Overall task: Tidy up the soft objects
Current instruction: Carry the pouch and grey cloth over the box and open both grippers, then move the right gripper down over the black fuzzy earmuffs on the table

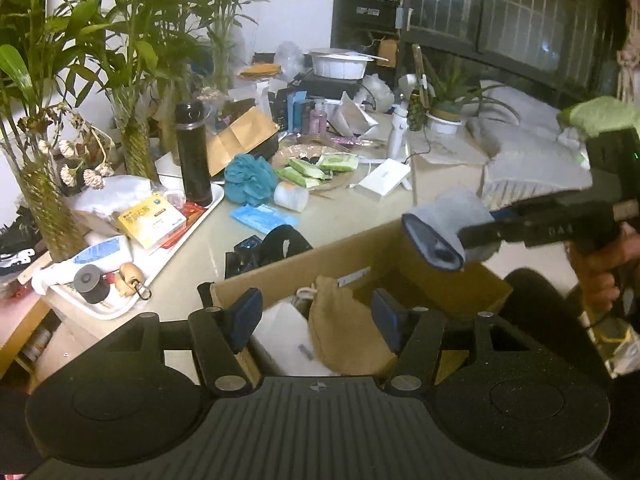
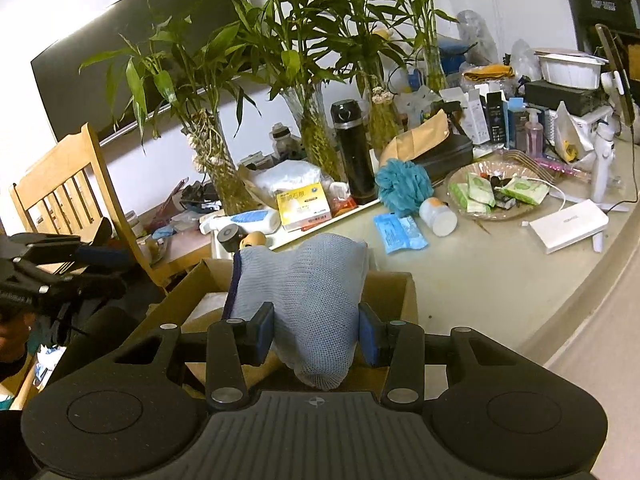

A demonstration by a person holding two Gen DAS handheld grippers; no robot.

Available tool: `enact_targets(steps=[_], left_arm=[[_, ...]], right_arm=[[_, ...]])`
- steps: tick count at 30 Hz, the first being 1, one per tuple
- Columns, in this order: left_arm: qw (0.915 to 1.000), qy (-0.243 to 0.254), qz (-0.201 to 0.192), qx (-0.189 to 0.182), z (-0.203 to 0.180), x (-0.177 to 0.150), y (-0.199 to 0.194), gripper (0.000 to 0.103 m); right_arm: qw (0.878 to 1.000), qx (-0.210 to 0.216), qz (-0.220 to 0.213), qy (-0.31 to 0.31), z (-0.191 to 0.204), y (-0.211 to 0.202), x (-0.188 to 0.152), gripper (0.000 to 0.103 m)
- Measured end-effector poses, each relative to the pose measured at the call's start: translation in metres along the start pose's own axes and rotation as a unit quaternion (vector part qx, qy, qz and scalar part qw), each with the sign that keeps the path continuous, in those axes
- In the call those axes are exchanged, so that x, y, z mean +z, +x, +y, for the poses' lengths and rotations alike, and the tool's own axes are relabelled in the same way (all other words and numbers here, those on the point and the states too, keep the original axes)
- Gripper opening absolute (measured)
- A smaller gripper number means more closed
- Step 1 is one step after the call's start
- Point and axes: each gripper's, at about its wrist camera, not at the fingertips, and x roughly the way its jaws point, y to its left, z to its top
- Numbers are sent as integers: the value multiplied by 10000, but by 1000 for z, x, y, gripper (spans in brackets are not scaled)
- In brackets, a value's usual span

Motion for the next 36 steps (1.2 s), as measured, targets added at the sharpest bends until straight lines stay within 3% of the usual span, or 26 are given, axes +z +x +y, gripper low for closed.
enact_targets(steps=[7,10,11,13,28,36], left_arm=[[10000,-27,-16,66,-5,-13,-4,59],[10000,-63,-48,53,-5,-15,-4,59],[9999,-66,-61,62,-5,-14,-3,59],[9999,-69,-86,94,-6,-14,-3,60],[9995,-91,-252,187,6,3,12,60],[9982,-336,-303,395,20,13,15,60]], right_arm=[[10000,14,87,2,6,13,5,51],[9997,-184,164,-60,10,21,6,90],[9997,-180,103,-112,13,21,6,98],[9996,-182,45,-201,17,20,6,103],[9992,-322,155,-168,3,29,26,103],[9970,-563,-72,-523,11,35,41,103]])
